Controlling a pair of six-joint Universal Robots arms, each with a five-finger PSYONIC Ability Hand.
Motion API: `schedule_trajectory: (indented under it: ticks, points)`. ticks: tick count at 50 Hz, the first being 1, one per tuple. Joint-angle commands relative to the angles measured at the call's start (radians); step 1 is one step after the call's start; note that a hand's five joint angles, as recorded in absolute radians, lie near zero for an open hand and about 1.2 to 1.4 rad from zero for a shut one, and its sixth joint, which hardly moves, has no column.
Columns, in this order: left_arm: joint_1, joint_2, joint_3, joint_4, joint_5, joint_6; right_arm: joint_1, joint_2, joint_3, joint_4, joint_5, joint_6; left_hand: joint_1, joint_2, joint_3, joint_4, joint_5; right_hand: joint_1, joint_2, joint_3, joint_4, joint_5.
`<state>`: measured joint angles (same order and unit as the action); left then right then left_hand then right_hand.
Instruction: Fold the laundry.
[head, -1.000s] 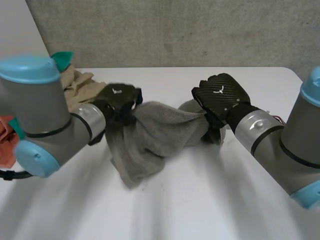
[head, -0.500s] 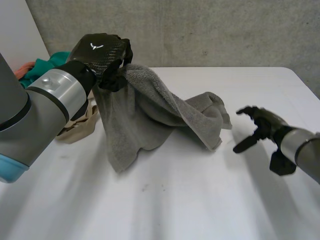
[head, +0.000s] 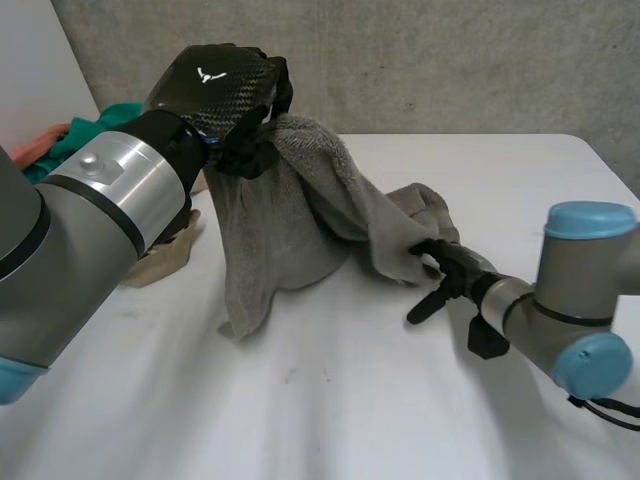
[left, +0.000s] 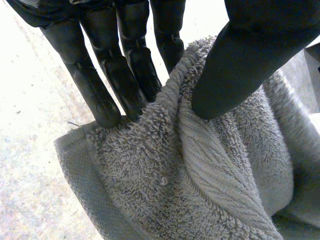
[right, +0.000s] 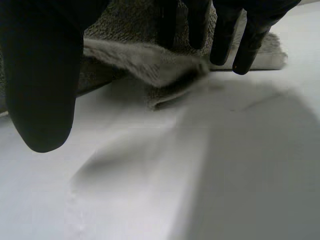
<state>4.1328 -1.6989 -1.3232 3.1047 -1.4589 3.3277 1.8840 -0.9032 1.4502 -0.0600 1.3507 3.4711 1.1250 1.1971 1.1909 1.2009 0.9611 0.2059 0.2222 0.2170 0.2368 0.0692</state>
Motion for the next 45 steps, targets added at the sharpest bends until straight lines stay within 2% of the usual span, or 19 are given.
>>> schedule_trajectory:
  ticks: [1,6,10,14,16,21,25,26,29,30,35,38,42,45]
  points:
    - [-0.013,0.022,-0.010,0.000,-0.001,-0.001,0.040,0.116,-0.157,-0.001,0.105,0.040,0.271,0.199,0.205,0.195,0.261,0.225,0.209,0.214,0.194,0.187]
    - [-0.013,0.038,-0.020,0.000,-0.001,-0.001,0.061,0.168,-0.229,-0.021,0.143,0.037,0.271,0.199,0.205,0.195,0.261,0.351,0.335,0.340,0.321,0.314]
    - [-0.013,0.045,-0.027,0.000,-0.001,-0.001,0.063,0.187,-0.255,-0.056,0.145,0.036,0.271,0.199,0.205,0.195,0.261,0.557,0.540,0.546,0.526,0.519]
    - [-0.011,0.045,-0.028,0.000,-0.001,-0.004,0.063,0.191,-0.268,-0.109,0.143,0.034,0.271,0.199,0.205,0.195,0.261,0.900,0.884,0.889,0.869,0.862]
    - [-0.011,0.045,-0.028,0.000,-0.001,-0.008,0.061,0.188,-0.268,-0.135,0.145,0.031,0.271,0.199,0.205,0.195,0.261,1.189,1.173,1.178,1.158,1.151]
    - [0.000,0.045,-0.028,0.002,-0.003,-0.011,0.049,0.144,-0.271,-0.147,0.142,-0.006,0.271,0.199,0.205,0.195,0.261,1.190,1.174,1.179,1.159,1.153]
    - [0.018,0.044,-0.030,0.000,-0.024,-0.008,0.018,-0.006,-0.261,-0.133,0.120,-0.183,0.271,0.199,0.205,0.195,0.261,1.190,1.174,1.179,1.159,1.153]
    - [0.023,0.044,-0.031,0.000,-0.031,-0.007,-0.017,-0.078,-0.246,-0.110,0.099,-0.292,0.271,0.199,0.205,0.195,0.261,1.190,1.174,1.179,1.159,1.153]
    - [0.058,0.045,-0.048,0.000,-0.043,0.003,-0.084,-0.178,-0.234,-0.041,0.055,-0.481,0.271,0.199,0.205,0.195,0.261,1.190,1.174,1.179,1.159,1.153]
    - [0.069,0.045,-0.056,0.000,-0.043,0.003,-0.114,-0.238,-0.229,0.032,0.016,-0.610,0.271,0.199,0.205,0.195,0.261,1.190,1.174,1.179,1.159,1.153]
    - [0.132,0.042,-0.094,-0.003,-0.032,0.003,-0.157,-0.364,-0.220,0.273,-0.028,-0.958,0.271,0.199,0.205,0.195,0.261,1.190,1.174,1.179,1.159,1.153]
    - [0.135,0.024,-0.117,-0.012,-0.029,0.003,-0.160,-0.394,-0.205,0.408,-0.016,-1.096,0.271,0.199,0.205,0.195,0.261,1.190,1.174,1.179,1.159,1.153]
    - [0.132,-0.030,-0.148,-0.011,-0.028,0.018,-0.149,-0.424,-0.168,0.515,-0.010,-1.159,0.271,0.199,0.205,0.195,0.261,1.190,1.174,1.179,1.159,1.153]
    - [0.132,-0.119,-0.145,-0.009,-0.031,0.064,-0.146,-0.424,-0.136,0.537,-0.012,-1.187,0.271,0.199,0.205,0.195,0.261,1.190,1.174,1.179,1.159,1.153]
